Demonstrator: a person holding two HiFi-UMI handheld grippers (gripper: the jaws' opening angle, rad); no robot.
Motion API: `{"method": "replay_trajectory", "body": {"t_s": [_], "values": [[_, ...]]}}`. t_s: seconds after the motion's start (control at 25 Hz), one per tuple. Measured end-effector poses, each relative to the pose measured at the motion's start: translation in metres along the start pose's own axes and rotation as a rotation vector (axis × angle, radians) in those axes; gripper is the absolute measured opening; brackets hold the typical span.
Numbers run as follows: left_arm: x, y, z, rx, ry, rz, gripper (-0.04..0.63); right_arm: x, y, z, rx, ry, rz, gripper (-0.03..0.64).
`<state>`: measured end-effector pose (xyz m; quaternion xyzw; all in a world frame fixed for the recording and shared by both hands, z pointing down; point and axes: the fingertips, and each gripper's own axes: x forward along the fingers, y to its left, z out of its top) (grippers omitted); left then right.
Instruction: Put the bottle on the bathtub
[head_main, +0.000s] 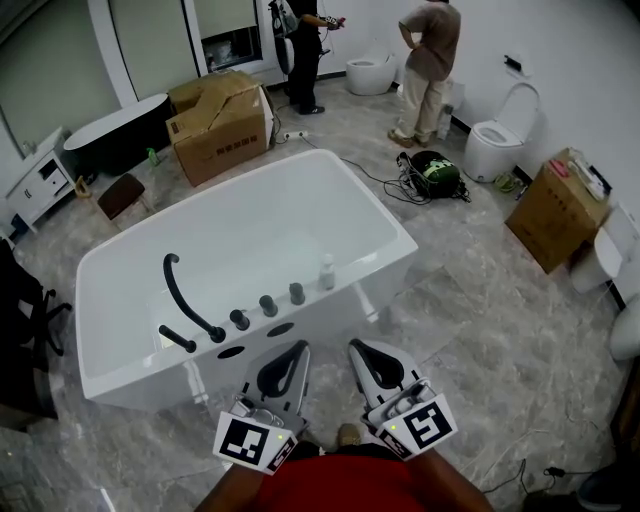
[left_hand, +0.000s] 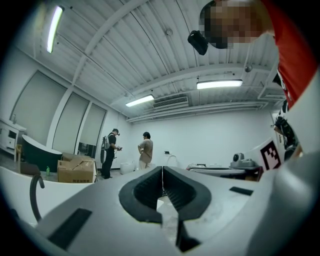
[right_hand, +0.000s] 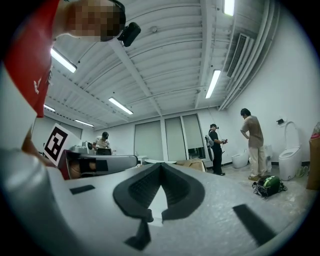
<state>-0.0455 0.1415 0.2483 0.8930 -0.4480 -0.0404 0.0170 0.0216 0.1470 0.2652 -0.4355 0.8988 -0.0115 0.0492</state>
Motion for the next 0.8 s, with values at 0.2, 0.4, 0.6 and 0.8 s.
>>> {"method": "replay_trajectory", "body": {"t_s": [0.2,0.4,0.6,0.8], "values": [[0.000,-0.007,0.000,0.013,0.002,0.005,0.011,-0.005,0.000,-0.002,0.000,0.002,0.015,0.003],[0.001,-0.010,-0.003,0.010,0.015,0.005,0.011,-0.009,-0.002,-0.007,0.009,0.019,0.013,0.003],[0.001,-0.012,-0.007,0.006,0.028,0.004,0.011,-0.014,-0.005,-0.013,0.020,0.035,0.005,0.003],[0.001,-0.007,-0.009,0.007,0.033,0.005,0.011,-0.009,-0.003,-0.017,0.024,0.042,0.006,0.003]]}}
